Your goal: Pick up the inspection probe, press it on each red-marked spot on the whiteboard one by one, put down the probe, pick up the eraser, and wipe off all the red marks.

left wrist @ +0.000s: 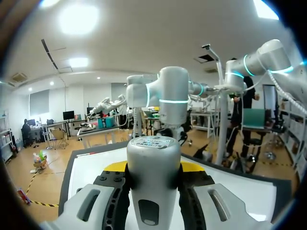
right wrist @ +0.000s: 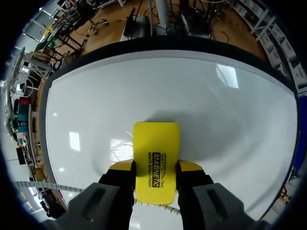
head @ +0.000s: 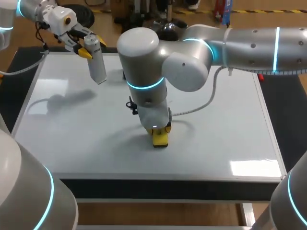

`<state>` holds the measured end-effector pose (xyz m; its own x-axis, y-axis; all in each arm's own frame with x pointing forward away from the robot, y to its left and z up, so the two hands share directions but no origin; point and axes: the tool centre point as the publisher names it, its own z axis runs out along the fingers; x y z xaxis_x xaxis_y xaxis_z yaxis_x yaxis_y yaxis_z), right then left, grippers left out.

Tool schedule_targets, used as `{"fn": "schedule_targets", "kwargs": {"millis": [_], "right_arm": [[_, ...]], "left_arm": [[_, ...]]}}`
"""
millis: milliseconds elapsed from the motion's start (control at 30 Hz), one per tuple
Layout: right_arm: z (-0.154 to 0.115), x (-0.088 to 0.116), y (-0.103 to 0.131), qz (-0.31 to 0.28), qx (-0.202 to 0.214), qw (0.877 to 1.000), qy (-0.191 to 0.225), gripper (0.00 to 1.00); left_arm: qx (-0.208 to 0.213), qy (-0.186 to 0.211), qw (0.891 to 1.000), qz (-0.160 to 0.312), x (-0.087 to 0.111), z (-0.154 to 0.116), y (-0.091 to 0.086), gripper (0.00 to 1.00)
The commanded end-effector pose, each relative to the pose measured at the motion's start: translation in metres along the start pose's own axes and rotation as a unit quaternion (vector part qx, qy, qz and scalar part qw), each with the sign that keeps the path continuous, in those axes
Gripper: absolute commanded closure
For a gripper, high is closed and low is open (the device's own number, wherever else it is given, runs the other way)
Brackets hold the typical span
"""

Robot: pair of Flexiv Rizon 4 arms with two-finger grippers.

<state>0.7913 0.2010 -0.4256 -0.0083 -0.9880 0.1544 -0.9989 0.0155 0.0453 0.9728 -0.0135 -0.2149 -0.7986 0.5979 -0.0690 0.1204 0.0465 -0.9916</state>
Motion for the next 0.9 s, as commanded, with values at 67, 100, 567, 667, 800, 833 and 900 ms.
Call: {"fn": "schedule_targets", "kwargs": {"millis": [67,100,567,667,800,833,900], "right_arm": [[0.004,0.005,-0.005,0.008,-0.006,1.0,0.0,1.0],[0.004,0.007,-0.006,0.012,-0.007,1.0,0.0,1.0],[0.013,0.052,-0.01,0.064,-0.016,0.998,0.02,1.0],[0.014,0.058,-0.011,0.071,-0.016,0.997,0.022,1.0],[0.013,0.062,-0.012,0.076,-0.015,0.997,0.022,1.0],[0.013,0.062,-0.012,0.076,-0.015,0.997,0.022,1.0],[0.012,0.062,-0.013,0.078,-0.014,0.997,0.022,1.0]], "left_arm": [[0.007,0.054,0.999,-0.001,-0.006,-0.007,0.004,1.0],[0.007,0.054,0.999,-0.001,-0.006,-0.007,0.004,1.0],[0.007,0.054,0.999,-0.001,-0.006,-0.007,0.004,1.0],[0.007,0.054,0.999,-0.001,-0.006,-0.007,0.004,1.0],[0.007,0.054,0.999,-0.001,-0.006,-0.007,0.004,1.0],[0.007,0.054,0.999,-0.001,-0.006,-0.007,0.004,1.0],[0.007,0.054,0.999,-0.001,-0.006,-0.007,0.004,1.0]]}}
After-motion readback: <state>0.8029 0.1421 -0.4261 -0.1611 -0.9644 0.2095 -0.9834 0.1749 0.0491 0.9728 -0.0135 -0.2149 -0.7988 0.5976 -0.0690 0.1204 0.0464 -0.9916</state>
